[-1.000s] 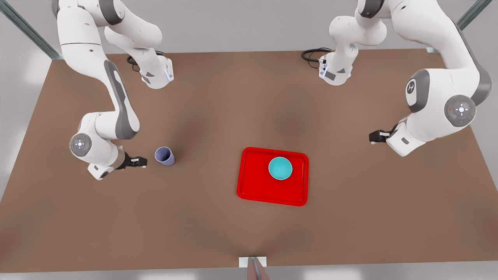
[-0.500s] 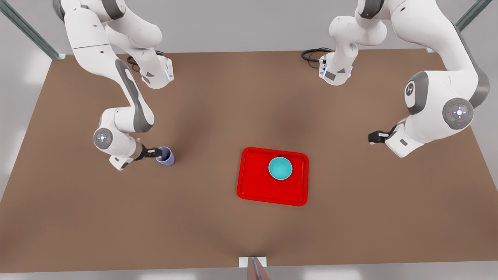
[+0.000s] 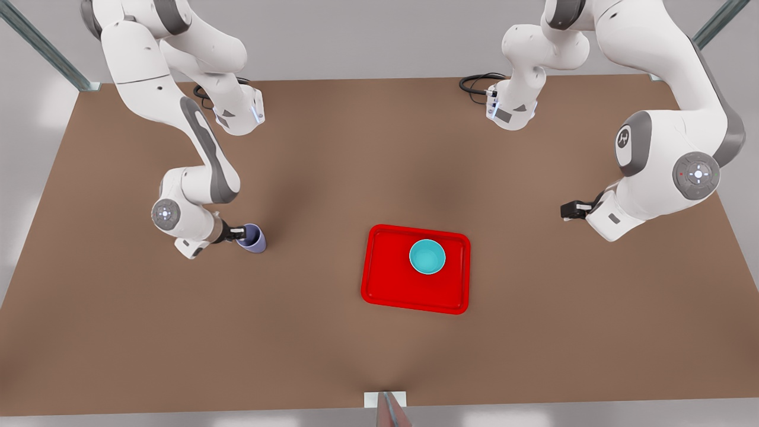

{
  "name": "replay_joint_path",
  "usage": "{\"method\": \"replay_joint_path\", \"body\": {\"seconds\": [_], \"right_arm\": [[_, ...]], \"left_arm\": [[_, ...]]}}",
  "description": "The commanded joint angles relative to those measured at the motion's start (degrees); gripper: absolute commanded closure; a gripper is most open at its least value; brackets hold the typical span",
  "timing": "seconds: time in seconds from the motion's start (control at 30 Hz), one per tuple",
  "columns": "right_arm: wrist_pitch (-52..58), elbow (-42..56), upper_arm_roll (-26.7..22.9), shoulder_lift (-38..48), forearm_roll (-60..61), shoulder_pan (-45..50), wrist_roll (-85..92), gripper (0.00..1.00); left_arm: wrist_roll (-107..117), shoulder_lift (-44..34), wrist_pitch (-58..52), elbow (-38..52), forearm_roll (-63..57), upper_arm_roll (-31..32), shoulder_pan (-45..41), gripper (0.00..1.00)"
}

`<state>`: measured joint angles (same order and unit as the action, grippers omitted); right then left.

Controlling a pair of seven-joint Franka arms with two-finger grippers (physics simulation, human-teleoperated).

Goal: Place the bowl on the tray with the left arm and the cup on the tray with the right arm

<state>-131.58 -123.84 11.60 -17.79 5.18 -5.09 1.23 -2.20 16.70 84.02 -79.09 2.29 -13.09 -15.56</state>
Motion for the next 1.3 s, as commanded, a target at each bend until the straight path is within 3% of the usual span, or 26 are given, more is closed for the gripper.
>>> {"method": "replay_joint_path", "body": {"seconds": [0.0,0.6,0.87,1.0,1.07,1.27], "right_arm": [[-0.1,0.0,0.0,-0.1,0.0,0.0,0.0,0.79],[-0.5,1.2,0.4,1.4,0.1,0.8,0.0,0.79],[-0.3,6.8,-2.2,2.6,0.1,15.0,-14.2,0.79],[-0.3,13.7,-2.3,-0.8,0.2,22.3,-22.7,0.79],[7.6,25.7,-3.5,-5.9,0.1,26.7,-29.0,0.79],[10.4,44.7,-0.6,-19.0,-0.6,28.8,-38.8,0.79]], "left_arm": [[0.0,0.0,0.0,0.0,0.0,0.0,0.0,0.0],[-0.2,0.0,0.0,0.2,-0.1,0.0,0.0,0.0],[0.7,-0.1,0.0,0.3,0.0,0.0,0.0,0.0],[1.0,-0.2,-0.2,0.3,0.1,0.0,0.0,0.0],[0.9,-0.3,-0.4,0.3,0.1,0.0,0.0,0.0],[1.0,-0.3,-0.5,0.3,0.1,0.0,0.0,0.0]]}}
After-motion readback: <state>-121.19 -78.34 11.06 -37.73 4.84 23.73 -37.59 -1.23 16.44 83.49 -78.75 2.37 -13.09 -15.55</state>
